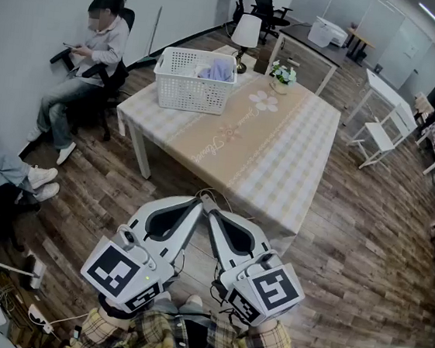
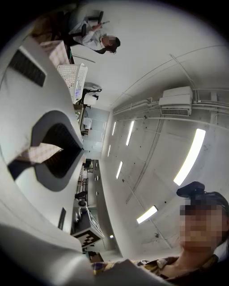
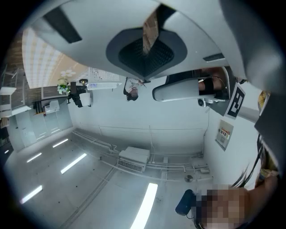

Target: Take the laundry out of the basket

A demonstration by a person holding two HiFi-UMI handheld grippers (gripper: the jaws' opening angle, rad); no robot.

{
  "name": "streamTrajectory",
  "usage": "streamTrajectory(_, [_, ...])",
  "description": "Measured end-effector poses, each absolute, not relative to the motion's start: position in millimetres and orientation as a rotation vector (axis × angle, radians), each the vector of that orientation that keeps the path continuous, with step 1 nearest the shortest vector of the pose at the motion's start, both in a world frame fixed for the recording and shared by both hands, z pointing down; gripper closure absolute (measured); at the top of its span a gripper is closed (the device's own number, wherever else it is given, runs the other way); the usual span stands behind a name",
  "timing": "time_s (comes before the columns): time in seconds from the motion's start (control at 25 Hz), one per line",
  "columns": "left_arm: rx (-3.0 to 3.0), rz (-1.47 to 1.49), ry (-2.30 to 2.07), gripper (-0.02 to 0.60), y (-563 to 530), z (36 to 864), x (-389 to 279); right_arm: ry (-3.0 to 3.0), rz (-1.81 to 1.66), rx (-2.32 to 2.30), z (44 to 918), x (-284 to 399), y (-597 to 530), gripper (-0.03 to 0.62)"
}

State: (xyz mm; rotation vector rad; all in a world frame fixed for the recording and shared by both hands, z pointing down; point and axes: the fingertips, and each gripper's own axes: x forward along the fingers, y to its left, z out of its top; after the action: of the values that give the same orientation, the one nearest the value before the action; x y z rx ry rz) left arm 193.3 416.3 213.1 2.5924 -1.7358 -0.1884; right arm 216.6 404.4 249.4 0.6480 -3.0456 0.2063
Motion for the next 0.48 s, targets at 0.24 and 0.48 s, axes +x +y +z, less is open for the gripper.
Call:
streamTrajectory(0.24, [2.593,-0.179,-1.745,0.566,414.8,212.8,191.7,-3.054,0.215,0.648,250.8,216.8,404.4,0.585])
streamTrajectory(0.48, [2.583,-0.175,-1.768,0.566,410.4,211.6,197.1,-3.054,0.216,0.638,250.6,223.8,399.2,0.585])
